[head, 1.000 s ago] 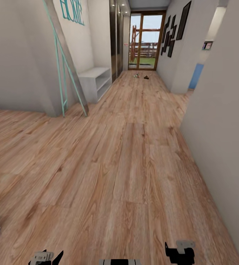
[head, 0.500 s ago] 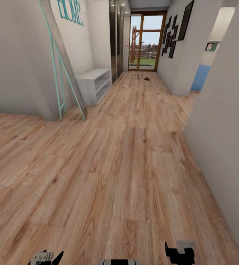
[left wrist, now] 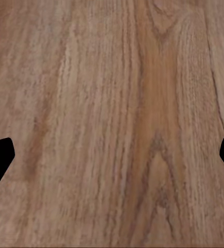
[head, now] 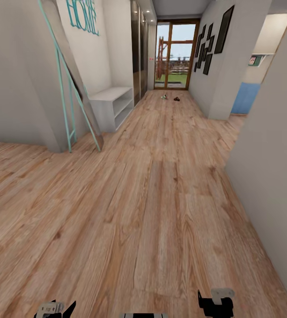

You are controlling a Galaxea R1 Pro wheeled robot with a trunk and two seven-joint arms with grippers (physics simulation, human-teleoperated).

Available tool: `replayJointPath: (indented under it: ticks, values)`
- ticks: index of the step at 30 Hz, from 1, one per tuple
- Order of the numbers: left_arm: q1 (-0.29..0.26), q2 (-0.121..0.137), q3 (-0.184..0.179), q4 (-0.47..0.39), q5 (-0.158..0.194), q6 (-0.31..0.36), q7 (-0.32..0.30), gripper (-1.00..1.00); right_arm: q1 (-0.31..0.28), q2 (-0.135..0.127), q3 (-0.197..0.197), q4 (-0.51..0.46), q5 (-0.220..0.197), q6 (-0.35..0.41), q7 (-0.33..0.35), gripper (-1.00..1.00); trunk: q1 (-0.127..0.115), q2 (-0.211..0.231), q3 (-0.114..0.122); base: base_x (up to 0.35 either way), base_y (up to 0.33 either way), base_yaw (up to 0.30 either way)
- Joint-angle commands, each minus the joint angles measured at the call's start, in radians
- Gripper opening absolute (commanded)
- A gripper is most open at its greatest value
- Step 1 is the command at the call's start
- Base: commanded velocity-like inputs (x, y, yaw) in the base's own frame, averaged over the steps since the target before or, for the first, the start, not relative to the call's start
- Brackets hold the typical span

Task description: Pick up the two gym shoes and the two sandals from the corridor floor and place them onto the hallstand (shoe rack) in the corridor, making sure they are on the rack and not on the floor. Arrange them so the two gym shoes are next to each other and the two sandals are next to each other.

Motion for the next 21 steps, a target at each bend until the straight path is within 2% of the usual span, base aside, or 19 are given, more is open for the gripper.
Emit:
replayJointPath:
  ticks: [1,14,21]
  values:
    - [-0.001,-0.001,0.009,0.0,-0.011,-0.005,-0.005,1.0,-0.001,0.0,-0.008,0.001,0.011,-0.003,-0.003,1.0,0.0,0.0,0.001,0.338,0.0,0.0]
    - [-0.001,-0.001,0.009,0.0,-0.01,-0.006,-0.004,1.0,-0.001,0.0,-0.008,0.001,0.011,-0.002,-0.003,1.0,0.0,0.0,0.021,0.338,0.0,0.0]
    - [-0.001,-0.001,0.009,0.0,-0.01,-0.006,-0.004,1.0,-0.001,0.0,-0.008,0.001,0.011,-0.001,-0.003,1.0,0.0,0.0,0.023,0.338,0.0,0.0]
